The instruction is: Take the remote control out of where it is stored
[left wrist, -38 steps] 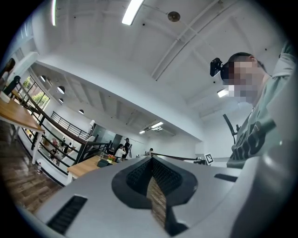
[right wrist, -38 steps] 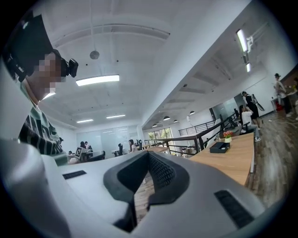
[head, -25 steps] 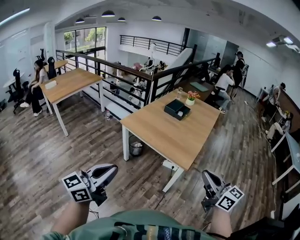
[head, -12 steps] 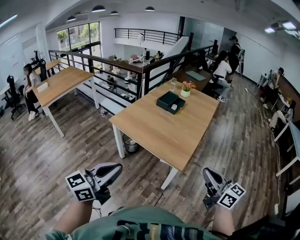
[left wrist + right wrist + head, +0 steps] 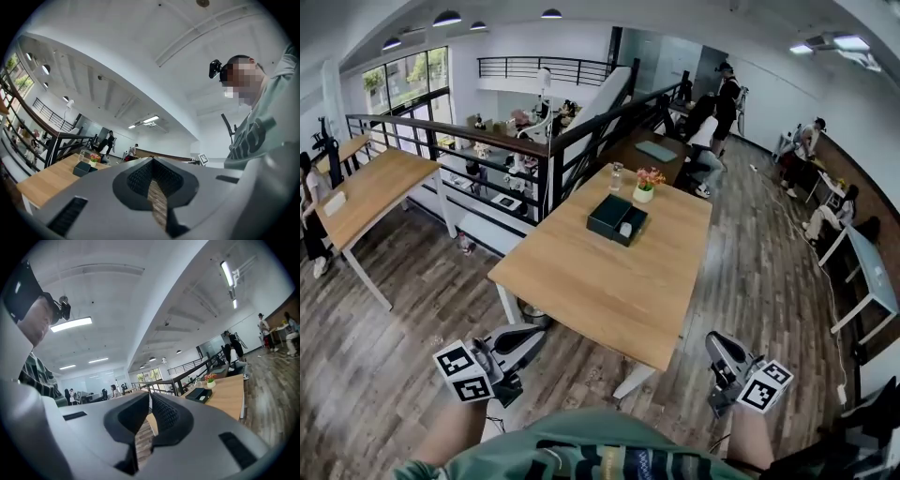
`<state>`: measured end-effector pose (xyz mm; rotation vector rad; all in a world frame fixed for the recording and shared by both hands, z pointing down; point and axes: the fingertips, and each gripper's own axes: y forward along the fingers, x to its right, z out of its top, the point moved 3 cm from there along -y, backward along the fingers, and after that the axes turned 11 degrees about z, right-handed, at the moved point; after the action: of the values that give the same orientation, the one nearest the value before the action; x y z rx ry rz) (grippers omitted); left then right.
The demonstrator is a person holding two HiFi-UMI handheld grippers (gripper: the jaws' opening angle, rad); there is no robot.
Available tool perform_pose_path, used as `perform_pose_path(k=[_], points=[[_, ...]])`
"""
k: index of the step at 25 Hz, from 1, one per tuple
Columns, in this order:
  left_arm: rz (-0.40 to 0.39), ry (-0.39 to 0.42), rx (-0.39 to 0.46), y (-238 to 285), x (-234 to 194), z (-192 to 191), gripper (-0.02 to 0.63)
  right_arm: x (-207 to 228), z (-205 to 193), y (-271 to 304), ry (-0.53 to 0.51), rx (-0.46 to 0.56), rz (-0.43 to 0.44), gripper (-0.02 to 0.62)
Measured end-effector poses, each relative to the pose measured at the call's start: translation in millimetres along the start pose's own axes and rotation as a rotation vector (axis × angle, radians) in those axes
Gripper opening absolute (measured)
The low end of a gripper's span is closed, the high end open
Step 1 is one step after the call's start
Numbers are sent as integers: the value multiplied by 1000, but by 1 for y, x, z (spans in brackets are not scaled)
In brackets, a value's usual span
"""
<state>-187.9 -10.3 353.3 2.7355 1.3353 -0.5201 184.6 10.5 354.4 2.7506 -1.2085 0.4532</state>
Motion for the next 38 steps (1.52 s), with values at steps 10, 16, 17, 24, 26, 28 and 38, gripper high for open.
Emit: perform_pose_path(k=[10, 16, 17, 24, 26, 28, 38], points=[[-111, -10, -29, 49, -141, 31, 3, 28, 20, 99, 1, 34, -162, 8], [-140, -53, -65, 92, -173, 19, 3, 70, 18, 111, 42, 28, -219, 8], [-138, -54, -76, 100, -176, 16, 3, 79, 18, 112, 47, 31, -221, 8], [-110, -17, -108, 183, -166, 2, 3, 167, 17, 90, 88, 44, -192, 8], [-83, -18, -93, 215, -157, 3, 3, 203, 24, 75, 96, 44, -189, 9], [-41, -56, -77, 247, -147, -1, 3, 242, 35, 61, 108, 36, -184, 9], [161, -28, -154, 334, -141, -36, 3, 399, 43, 115, 160, -149, -19, 77]])
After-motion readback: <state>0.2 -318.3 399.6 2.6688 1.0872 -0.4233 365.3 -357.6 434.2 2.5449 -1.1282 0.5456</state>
